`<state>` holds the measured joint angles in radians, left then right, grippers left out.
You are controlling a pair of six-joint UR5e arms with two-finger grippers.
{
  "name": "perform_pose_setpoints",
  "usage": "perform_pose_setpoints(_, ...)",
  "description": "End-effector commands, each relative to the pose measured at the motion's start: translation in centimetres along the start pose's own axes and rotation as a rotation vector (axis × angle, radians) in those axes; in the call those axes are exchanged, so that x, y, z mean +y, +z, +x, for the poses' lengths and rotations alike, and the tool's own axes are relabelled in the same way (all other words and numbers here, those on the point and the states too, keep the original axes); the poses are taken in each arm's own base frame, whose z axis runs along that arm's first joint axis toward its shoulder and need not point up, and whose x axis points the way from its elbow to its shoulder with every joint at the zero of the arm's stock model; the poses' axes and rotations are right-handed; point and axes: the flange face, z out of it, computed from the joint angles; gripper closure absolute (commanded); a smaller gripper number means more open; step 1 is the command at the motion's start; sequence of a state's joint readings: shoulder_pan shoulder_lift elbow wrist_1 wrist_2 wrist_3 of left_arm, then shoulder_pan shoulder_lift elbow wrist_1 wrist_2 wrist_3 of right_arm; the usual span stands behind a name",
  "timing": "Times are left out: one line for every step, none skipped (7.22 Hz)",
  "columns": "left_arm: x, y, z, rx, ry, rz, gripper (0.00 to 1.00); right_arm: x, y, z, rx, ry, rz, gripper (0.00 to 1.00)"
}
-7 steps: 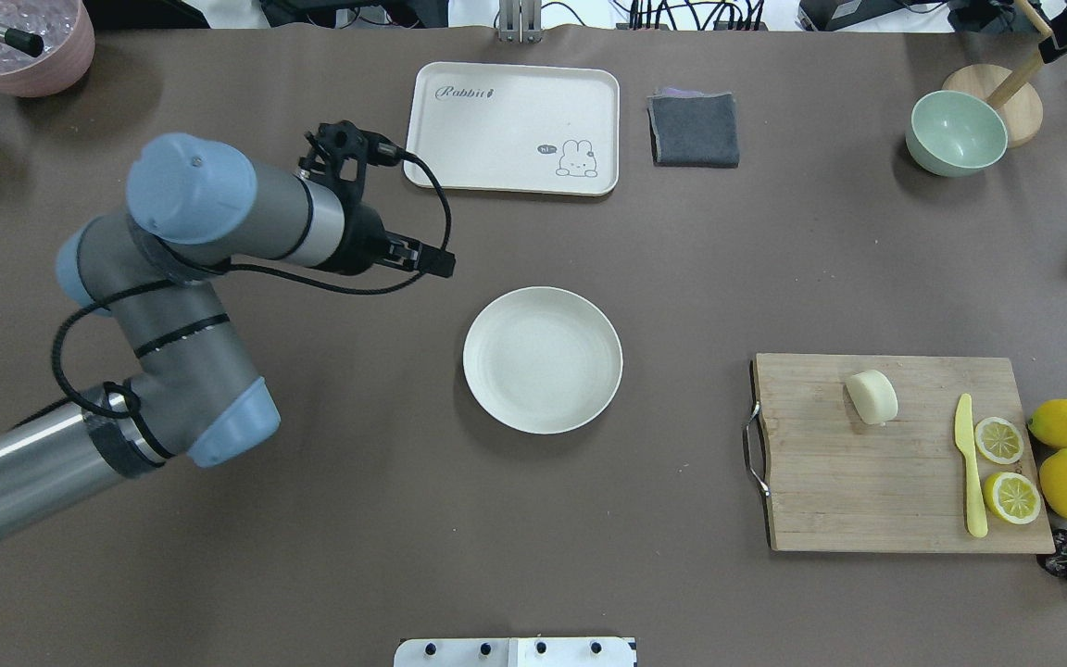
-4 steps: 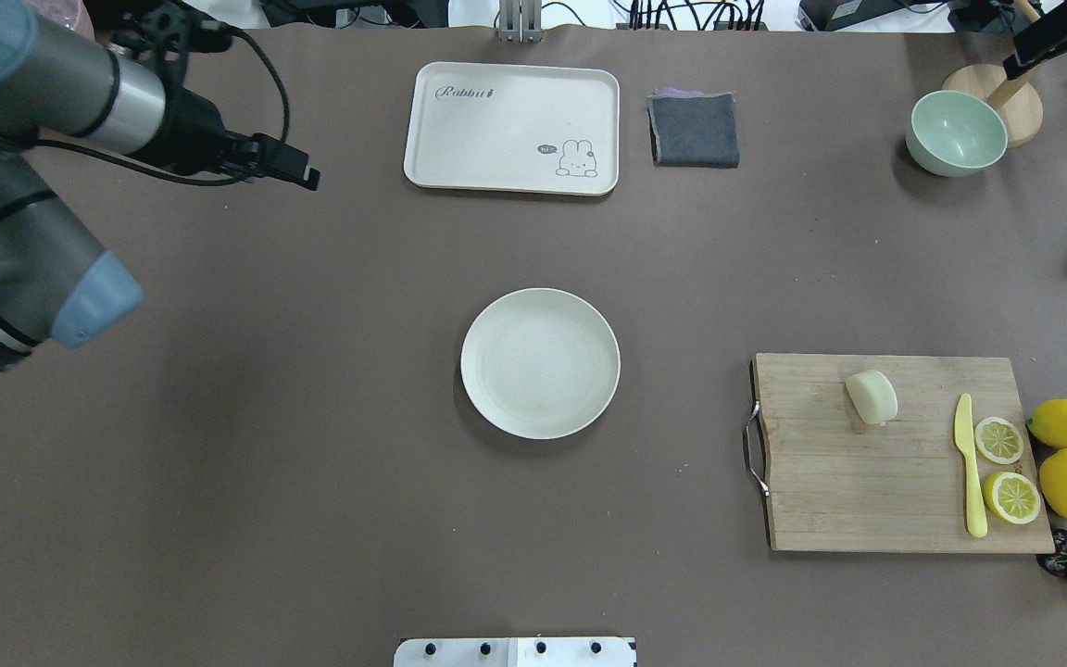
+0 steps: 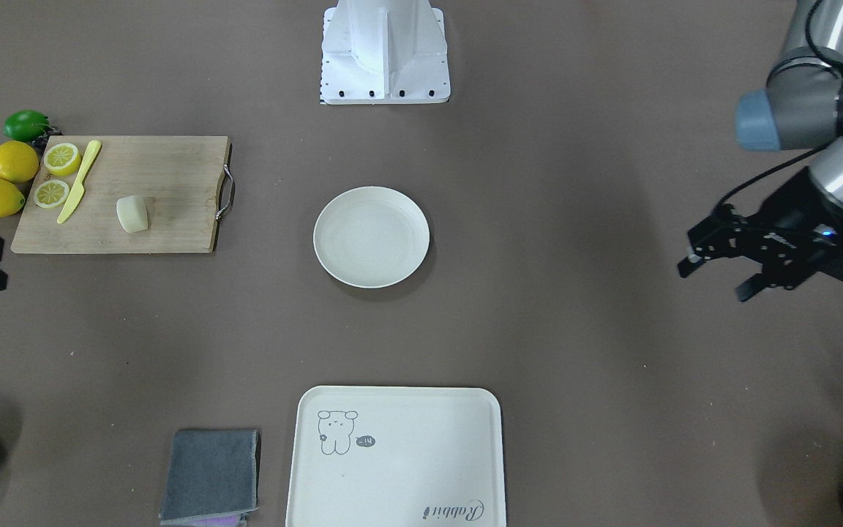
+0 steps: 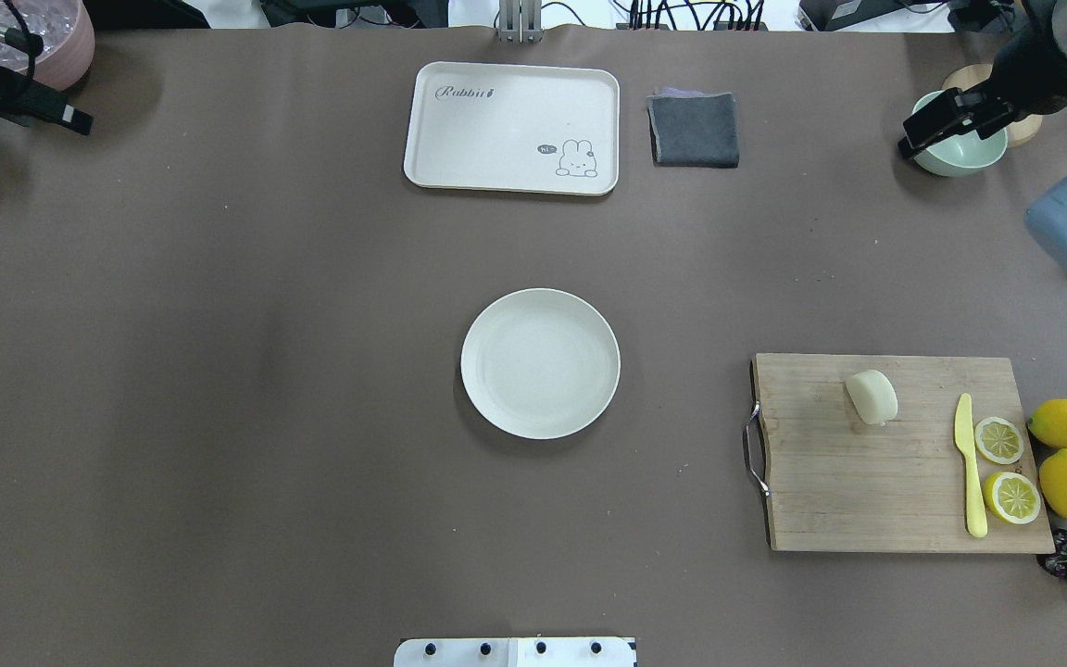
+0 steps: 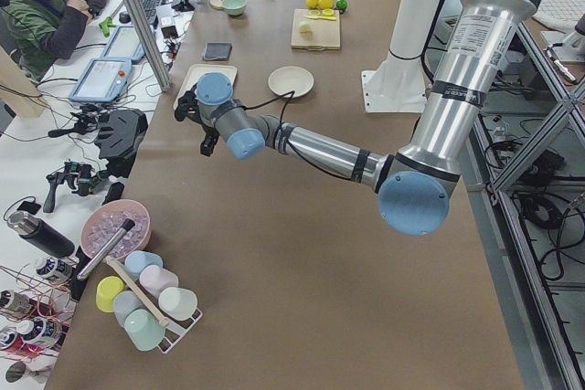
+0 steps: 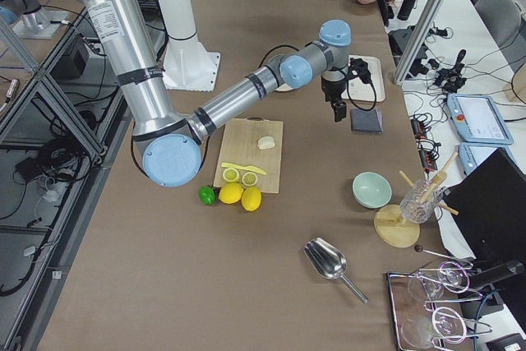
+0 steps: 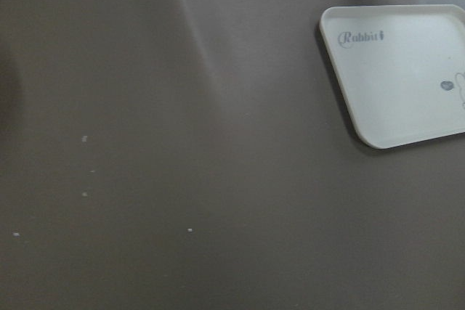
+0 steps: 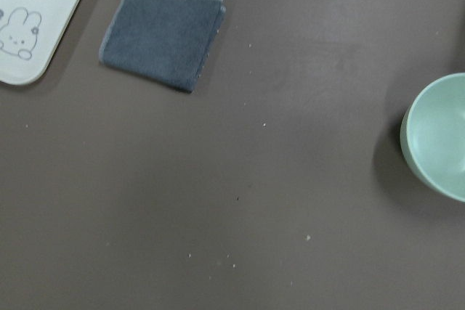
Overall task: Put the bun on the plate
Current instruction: 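Release the plate and withdraw the left arm while the right arm approaches the board, then lower the right gripper onto the pale yellow bun and grasp it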
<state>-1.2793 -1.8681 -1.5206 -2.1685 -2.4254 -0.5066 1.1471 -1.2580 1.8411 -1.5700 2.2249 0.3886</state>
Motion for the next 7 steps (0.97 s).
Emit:
perform_pose_setpoints(0.1, -1.9, -3.6, -0.030, 0.059, 0.017, 0.02, 6.2, 3.2, 0.4, -0.026, -0.004, -0.103, 0.00)
perform_pose_setpoints(0.1, -2.3, -3.8, -0.032, 0.060, 0.025, 0.02, 8.7, 5.1, 0.0, -0.030, -0.013, -0.154, 0.00)
perform_pose_setpoints(0.1, -2.3, -3.8, -0.034, 0.075, 0.026, 0.02, 10.0, 7.6, -2.4, -0.047, -0.054, -0.192, 0.00)
perform_pose_setpoints(0.7, -2.4, -4.1, -0.037, 0.124, 0.025, 0.02, 10.6, 9.0, -3.8, -0.056, -0.083, -0.216, 0.00)
perform_pose_setpoints(0.6, -2.8, -4.2, -0.045, 0.139, 0.034, 0.02, 11.5, 10.6, -5.5, -0.060, -0.113, -0.247, 0.00)
perform_pose_setpoints(0.5, -3.1, -4.2, -0.046, 0.141, 0.039, 0.02, 12.3, 11.9, -6.3, -0.048, -0.127, -0.268, 0.00)
perform_pose_setpoints(0.8, -4.0, -4.1, -0.050, 0.143, 0.053, 0.02, 13.0, 13.6, -6.7, -0.035, -0.117, -0.299, 0.00)
